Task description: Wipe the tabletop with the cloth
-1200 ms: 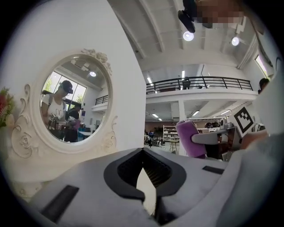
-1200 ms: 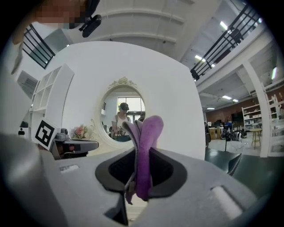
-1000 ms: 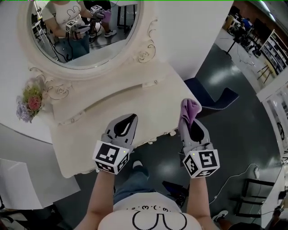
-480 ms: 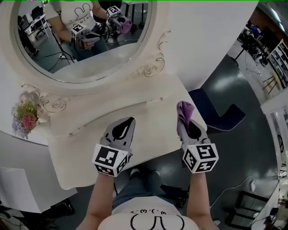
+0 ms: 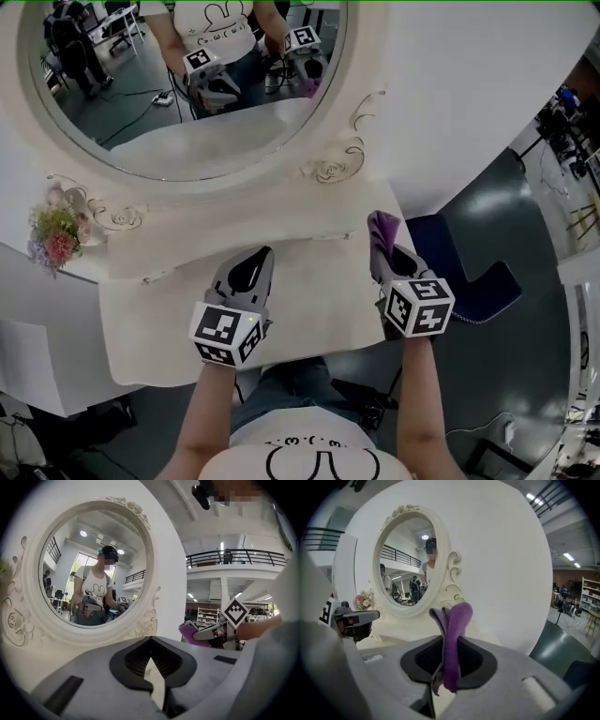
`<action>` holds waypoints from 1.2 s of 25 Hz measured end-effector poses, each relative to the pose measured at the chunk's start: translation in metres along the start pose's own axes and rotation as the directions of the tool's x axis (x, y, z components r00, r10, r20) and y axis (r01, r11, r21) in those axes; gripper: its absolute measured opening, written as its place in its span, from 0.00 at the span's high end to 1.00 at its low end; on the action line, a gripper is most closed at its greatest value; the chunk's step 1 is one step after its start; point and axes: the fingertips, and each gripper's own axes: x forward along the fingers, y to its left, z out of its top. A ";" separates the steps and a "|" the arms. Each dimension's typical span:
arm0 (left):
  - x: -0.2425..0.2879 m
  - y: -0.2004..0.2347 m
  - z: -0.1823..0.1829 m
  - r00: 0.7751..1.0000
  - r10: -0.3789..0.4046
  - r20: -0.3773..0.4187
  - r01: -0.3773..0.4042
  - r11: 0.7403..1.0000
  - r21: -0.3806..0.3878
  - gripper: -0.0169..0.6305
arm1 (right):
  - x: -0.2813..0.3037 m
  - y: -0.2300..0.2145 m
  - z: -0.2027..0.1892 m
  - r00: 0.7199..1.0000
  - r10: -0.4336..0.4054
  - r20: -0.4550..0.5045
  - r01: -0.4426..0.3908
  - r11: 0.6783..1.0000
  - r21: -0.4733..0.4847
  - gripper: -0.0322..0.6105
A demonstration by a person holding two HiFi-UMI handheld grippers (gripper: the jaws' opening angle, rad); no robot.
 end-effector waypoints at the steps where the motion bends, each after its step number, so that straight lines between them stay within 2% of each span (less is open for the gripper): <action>1: 0.005 0.004 0.002 1.000 0.021 0.004 -0.021 1.000 -0.007 0.98 | 0.011 -0.007 0.002 1.000 0.009 -0.020 -0.009 1.000 -0.001 0.84; 10: 0.035 0.026 -0.006 0.987 0.158 -0.033 -0.159 0.987 -0.011 0.98 | 0.093 -0.060 0.003 0.977 0.066 -0.203 -0.073 0.997 -0.028 0.84; 19: 0.059 0.027 -0.012 0.972 0.227 -0.060 -0.228 0.974 -0.002 0.98 | 0.146 -0.090 0.005 0.910 0.105 -0.400 -0.118 0.993 -0.007 0.84; 26: 0.062 0.033 -0.014 0.963 0.262 -0.064 -0.261 0.965 0.013 0.98 | 0.168 -0.092 -0.001 0.864 0.165 -0.476 -0.147 0.986 0.077 0.84; 30: 0.059 0.037 -0.015 0.958 0.279 -0.063 -0.279 0.960 0.013 0.98 | 0.170 -0.087 -0.004 0.853 0.161 -0.497 -0.154 0.987 0.055 0.84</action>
